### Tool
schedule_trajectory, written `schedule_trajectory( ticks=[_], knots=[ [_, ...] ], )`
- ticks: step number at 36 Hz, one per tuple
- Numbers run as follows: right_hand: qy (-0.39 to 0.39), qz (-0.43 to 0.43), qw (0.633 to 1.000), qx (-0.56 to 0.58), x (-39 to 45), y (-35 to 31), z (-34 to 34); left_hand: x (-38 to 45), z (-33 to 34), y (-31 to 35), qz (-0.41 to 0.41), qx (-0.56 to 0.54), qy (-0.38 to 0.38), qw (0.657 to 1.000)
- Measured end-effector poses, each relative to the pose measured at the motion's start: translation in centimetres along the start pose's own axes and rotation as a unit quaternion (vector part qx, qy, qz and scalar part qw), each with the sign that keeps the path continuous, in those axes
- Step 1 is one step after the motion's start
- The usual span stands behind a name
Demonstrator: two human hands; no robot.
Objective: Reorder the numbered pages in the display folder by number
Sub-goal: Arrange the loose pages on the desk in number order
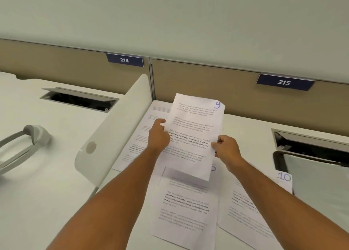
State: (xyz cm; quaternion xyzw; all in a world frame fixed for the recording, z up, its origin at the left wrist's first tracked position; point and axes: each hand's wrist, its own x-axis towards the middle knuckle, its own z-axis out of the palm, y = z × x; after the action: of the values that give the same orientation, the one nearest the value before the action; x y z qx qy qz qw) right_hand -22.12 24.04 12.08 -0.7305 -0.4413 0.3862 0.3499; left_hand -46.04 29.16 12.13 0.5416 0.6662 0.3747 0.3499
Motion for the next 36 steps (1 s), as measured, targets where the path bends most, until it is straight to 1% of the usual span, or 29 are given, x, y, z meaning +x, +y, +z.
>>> schedule_trajectory(
  ticks=[6, 10, 15, 24, 30, 36],
  knots=[
    [-0.045, 0.020, 0.999, -0.016, -0.8, 0.5, 6.5, -0.4, -3.2, -4.6, -0.018, 0.029, 0.042, 0.999],
    [-0.063, 0.027, 0.997, -0.020, -1.9, 0.5, 9.8, -0.3, -5.0, -7.6, -0.026, 0.051, 0.072, 0.996],
    [-0.077, 0.025, 0.996, -0.044, -3.0, 0.8, 13.2, -0.1, -6.4, -11.1, -0.040, 0.106, 0.094, 0.989],
    [-0.069, 0.005, 0.992, -0.101, -4.7, 2.1, 17.3, -0.4, -7.8, -15.4, -0.007, 0.189, 0.113, 0.975],
    [-0.064, -0.008, 0.990, -0.124, -5.0, 2.5, 18.9, -0.5, -8.0, -16.2, 0.028, 0.240, 0.116, 0.964],
    [-0.067, -0.026, 0.986, -0.151, -4.9, 2.4, 19.7, -0.6, -8.1, -16.6, 0.035, 0.287, 0.108, 0.951]
  ],
)
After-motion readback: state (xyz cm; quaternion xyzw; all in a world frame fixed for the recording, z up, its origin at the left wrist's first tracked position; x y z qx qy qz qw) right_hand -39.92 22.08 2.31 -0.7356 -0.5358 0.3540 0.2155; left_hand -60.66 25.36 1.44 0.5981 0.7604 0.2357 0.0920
